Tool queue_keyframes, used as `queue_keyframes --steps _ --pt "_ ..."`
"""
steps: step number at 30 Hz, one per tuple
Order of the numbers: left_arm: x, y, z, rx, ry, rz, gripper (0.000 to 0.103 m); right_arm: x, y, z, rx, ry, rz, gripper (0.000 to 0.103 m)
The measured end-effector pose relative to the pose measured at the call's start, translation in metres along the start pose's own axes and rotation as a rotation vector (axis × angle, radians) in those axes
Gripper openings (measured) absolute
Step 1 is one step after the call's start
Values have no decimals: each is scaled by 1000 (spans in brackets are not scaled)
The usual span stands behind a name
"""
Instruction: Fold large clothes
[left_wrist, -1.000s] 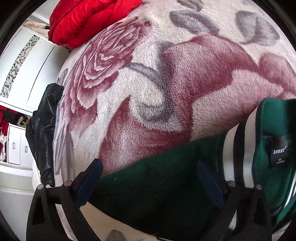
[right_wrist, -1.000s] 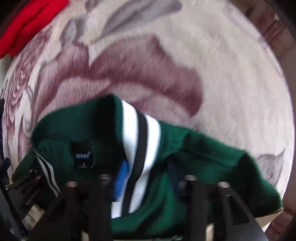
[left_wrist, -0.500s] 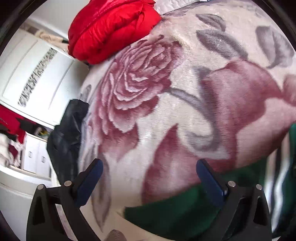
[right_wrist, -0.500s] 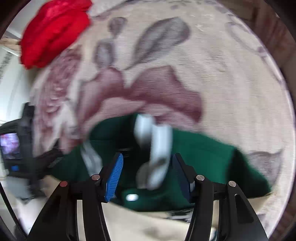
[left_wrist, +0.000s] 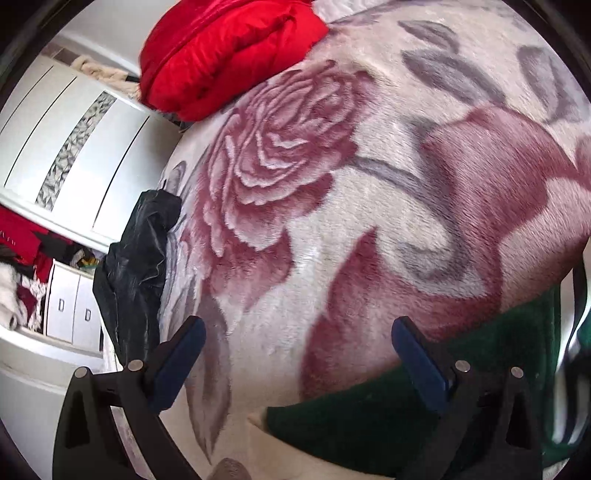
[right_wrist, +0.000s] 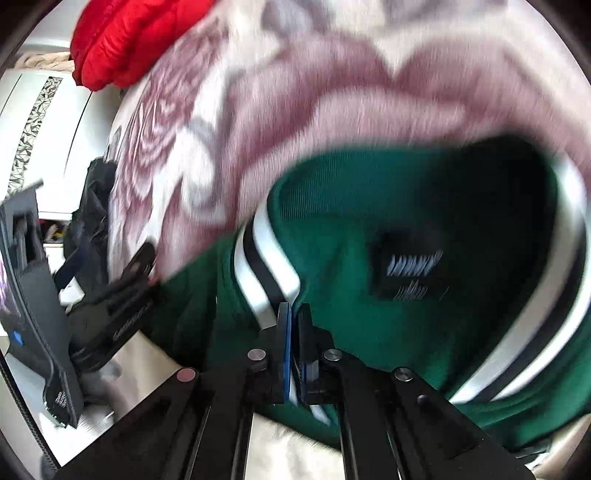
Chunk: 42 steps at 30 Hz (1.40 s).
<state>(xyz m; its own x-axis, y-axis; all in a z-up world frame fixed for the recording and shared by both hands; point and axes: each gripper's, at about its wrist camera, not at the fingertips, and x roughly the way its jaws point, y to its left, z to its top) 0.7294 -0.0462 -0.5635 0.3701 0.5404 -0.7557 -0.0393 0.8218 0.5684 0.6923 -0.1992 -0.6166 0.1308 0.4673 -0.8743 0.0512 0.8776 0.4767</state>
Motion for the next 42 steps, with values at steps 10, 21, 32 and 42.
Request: queue_keyframes --steps 10,21,32,42 --pt "-40 44 -5 -64 -65 -9 103 -33 -2 1 16 86 -56 2" --pt "-152 126 -119 -55 -120 -42 103 -137 -41 -250 175 232 -28 48" --pt "-112 87 -320 104 227 -96 103 -33 -37 -494 372 422 -43 48" --pt "-119 64 -371 178 223 -96 103 -14 -9 -544 153 399 -223 31"
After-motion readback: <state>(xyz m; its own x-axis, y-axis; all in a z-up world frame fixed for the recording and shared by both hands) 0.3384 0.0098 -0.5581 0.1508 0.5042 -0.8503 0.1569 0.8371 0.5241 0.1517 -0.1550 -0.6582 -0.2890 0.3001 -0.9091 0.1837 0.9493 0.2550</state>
